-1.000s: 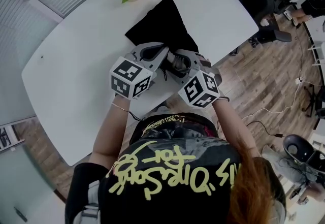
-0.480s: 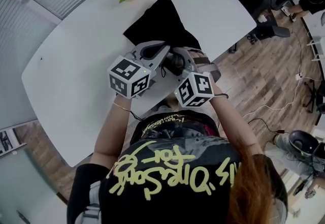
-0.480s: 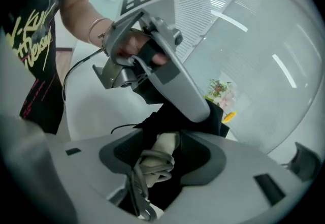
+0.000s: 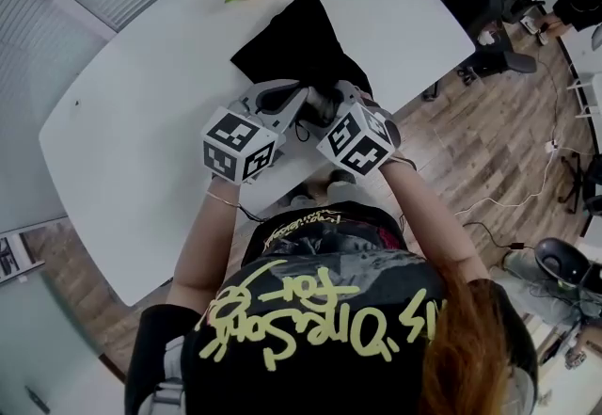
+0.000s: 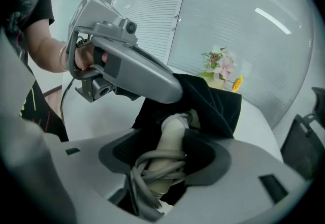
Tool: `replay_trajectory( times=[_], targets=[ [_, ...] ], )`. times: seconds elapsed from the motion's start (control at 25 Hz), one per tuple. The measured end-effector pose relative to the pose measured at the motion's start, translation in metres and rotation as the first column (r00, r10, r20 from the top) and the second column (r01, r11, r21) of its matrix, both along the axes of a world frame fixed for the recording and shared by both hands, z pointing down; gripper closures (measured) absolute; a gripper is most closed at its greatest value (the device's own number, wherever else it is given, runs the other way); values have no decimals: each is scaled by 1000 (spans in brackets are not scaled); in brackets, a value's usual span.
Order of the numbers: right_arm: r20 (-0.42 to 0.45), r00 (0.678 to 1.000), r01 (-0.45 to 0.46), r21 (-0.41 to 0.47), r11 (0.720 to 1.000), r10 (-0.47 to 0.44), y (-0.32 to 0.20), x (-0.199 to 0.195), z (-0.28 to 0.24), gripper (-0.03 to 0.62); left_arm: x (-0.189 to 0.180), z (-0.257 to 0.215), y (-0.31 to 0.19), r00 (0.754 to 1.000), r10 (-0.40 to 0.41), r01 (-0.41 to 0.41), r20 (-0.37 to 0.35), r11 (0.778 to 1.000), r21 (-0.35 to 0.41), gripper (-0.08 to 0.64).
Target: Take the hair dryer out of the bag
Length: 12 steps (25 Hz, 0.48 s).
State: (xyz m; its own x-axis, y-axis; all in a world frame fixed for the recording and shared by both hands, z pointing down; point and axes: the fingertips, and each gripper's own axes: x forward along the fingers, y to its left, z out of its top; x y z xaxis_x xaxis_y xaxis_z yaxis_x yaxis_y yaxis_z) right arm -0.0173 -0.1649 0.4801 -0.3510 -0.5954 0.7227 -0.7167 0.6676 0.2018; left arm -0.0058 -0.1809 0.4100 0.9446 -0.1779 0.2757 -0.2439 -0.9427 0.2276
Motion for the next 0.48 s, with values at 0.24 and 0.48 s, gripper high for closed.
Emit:
replay_trajectory(
  times=[0.24,0.48],
  targets=[
    [-21,1000,-7,13,1000,7,-1,-1,2,345,-2,1,3,1000,-7,7,-18,1000,-10,558],
    [-89,996,3,-20,1000,-5,0,2,2,345,-7,0,4,999,-37,37,-28,999,-5,549]
  ],
)
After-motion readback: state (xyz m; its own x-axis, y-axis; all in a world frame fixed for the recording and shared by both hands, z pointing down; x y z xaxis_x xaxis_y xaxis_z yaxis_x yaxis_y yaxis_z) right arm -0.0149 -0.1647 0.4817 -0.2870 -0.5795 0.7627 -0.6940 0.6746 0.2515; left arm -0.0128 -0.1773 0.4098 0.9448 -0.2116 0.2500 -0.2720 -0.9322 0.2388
